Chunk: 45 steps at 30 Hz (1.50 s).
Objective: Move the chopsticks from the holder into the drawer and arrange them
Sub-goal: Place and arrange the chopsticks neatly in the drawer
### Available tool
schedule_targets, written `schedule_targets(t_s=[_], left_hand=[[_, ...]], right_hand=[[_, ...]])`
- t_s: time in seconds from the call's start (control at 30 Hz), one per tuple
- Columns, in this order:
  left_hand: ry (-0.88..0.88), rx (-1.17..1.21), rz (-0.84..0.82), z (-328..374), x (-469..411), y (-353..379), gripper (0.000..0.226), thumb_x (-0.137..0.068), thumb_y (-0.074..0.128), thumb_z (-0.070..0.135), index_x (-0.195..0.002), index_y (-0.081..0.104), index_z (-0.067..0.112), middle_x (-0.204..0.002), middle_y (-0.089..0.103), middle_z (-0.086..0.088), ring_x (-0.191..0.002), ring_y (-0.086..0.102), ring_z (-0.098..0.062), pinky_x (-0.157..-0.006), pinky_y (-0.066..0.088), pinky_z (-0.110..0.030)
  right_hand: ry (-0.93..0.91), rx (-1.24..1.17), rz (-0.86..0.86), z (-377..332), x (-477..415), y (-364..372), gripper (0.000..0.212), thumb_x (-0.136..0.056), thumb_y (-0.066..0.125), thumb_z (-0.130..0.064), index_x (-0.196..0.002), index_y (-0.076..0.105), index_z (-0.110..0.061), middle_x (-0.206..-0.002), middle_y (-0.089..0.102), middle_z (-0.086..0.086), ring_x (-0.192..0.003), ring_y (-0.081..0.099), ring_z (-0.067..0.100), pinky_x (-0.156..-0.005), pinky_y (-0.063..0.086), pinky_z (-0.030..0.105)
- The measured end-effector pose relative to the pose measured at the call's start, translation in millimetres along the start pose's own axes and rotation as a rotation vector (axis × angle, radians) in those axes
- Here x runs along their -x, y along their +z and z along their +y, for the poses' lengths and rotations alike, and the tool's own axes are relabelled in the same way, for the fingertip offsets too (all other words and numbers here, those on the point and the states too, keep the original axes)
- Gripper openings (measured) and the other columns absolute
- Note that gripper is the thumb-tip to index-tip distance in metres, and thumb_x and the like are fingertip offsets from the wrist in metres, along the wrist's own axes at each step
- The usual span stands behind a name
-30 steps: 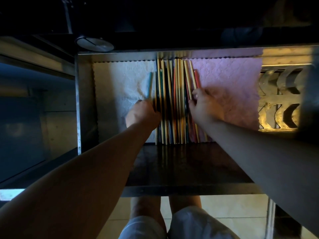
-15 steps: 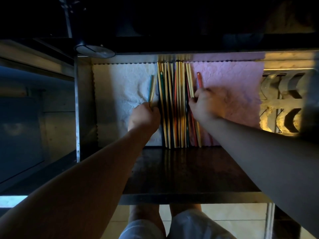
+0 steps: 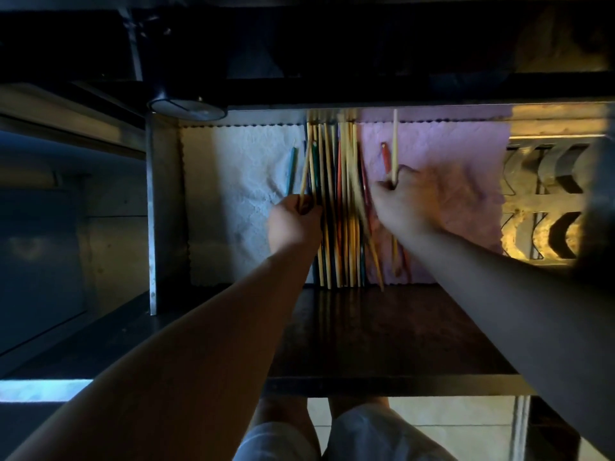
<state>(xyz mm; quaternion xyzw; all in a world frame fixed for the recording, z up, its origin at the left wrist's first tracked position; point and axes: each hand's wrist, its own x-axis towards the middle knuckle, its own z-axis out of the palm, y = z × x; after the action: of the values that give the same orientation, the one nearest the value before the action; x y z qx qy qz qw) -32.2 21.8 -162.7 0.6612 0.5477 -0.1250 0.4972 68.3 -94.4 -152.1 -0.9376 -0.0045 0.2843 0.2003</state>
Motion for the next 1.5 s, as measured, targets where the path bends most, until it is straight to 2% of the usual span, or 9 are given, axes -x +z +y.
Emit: schedule_targets(t_s=[0.17,0.33,0.53,0.63,0.73,0.97,1.2,1.3,1.5], left_hand=[[0.003,-0.173,0.072,2.2,-3.9,7.0,0.008,-0.088,0.057,0.016,-0.088,0.064,0.017,-0.082,0.067,-0.004,-0.081,0.066,-0.025,-0.072,0.057,-0.038],[-0.06,-0.149,0.049,8.0,-5.4,8.1,0.012,-0.084,0.064,0.026,-0.086,0.065,0.014,-0.08,0.067,-0.006,-0.078,0.065,-0.027,-0.071,0.057,-0.036],[-0.097,-0.108,0.011,15.5,-3.9,8.5,0.019,-0.082,0.065,0.025,-0.068,0.059,0.013,-0.065,0.06,-0.001,-0.062,0.06,-0.019,-0.055,0.045,-0.024],[-0.104,-0.087,0.024,14.4,-3.2,4.0,0.024,-0.083,0.061,0.025,-0.063,0.059,0.011,-0.059,0.058,-0.002,-0.057,0.059,-0.021,-0.049,0.042,-0.023],[-0.084,-0.061,0.055,10.4,-3.6,-2.1,0.026,-0.086,0.058,0.027,-0.065,0.055,0.012,-0.057,0.053,0.0,-0.052,0.051,-0.019,-0.045,0.032,-0.023],[-0.087,0.04,0.097,7.0,1.4,-7.2,0.018,-0.092,0.047,0.023,-0.099,0.059,0.012,-0.09,0.065,-0.008,-0.08,0.062,-0.027,-0.065,0.047,-0.032],[-0.047,0.005,0.066,11.9,4.7,-0.3,0.012,-0.085,0.054,0.016,-0.075,0.059,0.012,-0.066,0.06,-0.007,-0.069,0.061,-0.029,-0.059,0.045,-0.03],[-0.002,-0.062,0.017,11.6,5.2,5.0,0.015,-0.083,0.067,0.025,-0.091,0.074,0.014,-0.076,0.07,-0.007,-0.078,0.069,-0.028,-0.063,0.051,-0.028],[0.064,-0.247,0.029,13.6,6.1,16.4,0.027,-0.083,0.071,0.033,-0.102,0.069,0.014,-0.094,0.071,-0.008,-0.087,0.067,-0.029,-0.075,0.055,-0.034]], right_hand=[[-0.007,-0.163,-0.104,4.5,7.1,7.2,0.008,-0.091,0.053,-0.02,-0.084,0.054,-0.017,-0.071,0.06,0.001,-0.057,0.054,0.008,-0.043,0.038,0.01],[0.04,-0.217,-0.085,9.5,0.5,24.5,0.003,-0.093,0.056,-0.021,-0.094,0.054,-0.018,-0.075,0.052,-0.004,-0.06,0.047,0.001,-0.04,0.029,0.003],[-0.089,-0.177,-0.053,6.8,4.6,33.6,0.034,-0.086,0.067,-0.023,-0.115,0.052,-0.016,-0.105,0.061,0.002,-0.093,0.063,0.019,-0.078,0.054,0.033],[-0.145,-0.064,0.022,2.9,1.4,31.6,0.044,-0.087,0.066,-0.025,-0.126,0.047,-0.018,-0.113,0.062,0.007,-0.095,0.064,0.023,-0.077,0.057,0.039],[-0.193,0.048,0.047,0.8,-3.0,28.9,0.033,-0.088,0.064,-0.031,-0.117,0.051,-0.021,-0.106,0.063,0.004,-0.085,0.062,0.018,-0.064,0.051,0.029],[-0.275,0.106,0.024,-5.6,-5.6,25.1,0.016,-0.086,0.062,-0.034,-0.09,0.06,-0.018,-0.089,0.064,0.001,-0.074,0.064,0.019,-0.065,0.056,0.032],[-0.376,0.178,-0.001,-4.4,16.9,-2.6,0.021,-0.094,0.045,-0.028,-0.109,0.053,-0.015,-0.062,0.048,-0.005,-0.056,0.058,0.019,-0.048,0.045,0.026],[-0.305,0.128,-0.036,-3.1,22.1,-8.3,0.03,-0.096,0.046,-0.028,-0.123,0.051,-0.015,-0.062,0.047,-0.005,-0.051,0.05,0.009,-0.043,0.036,0.021],[-0.13,-0.062,-0.024,-0.6,18.3,-10.9,0.015,-0.094,0.051,-0.028,-0.085,0.053,-0.016,-0.061,0.044,-0.007,-0.052,0.044,0.007,-0.046,0.031,0.02]])
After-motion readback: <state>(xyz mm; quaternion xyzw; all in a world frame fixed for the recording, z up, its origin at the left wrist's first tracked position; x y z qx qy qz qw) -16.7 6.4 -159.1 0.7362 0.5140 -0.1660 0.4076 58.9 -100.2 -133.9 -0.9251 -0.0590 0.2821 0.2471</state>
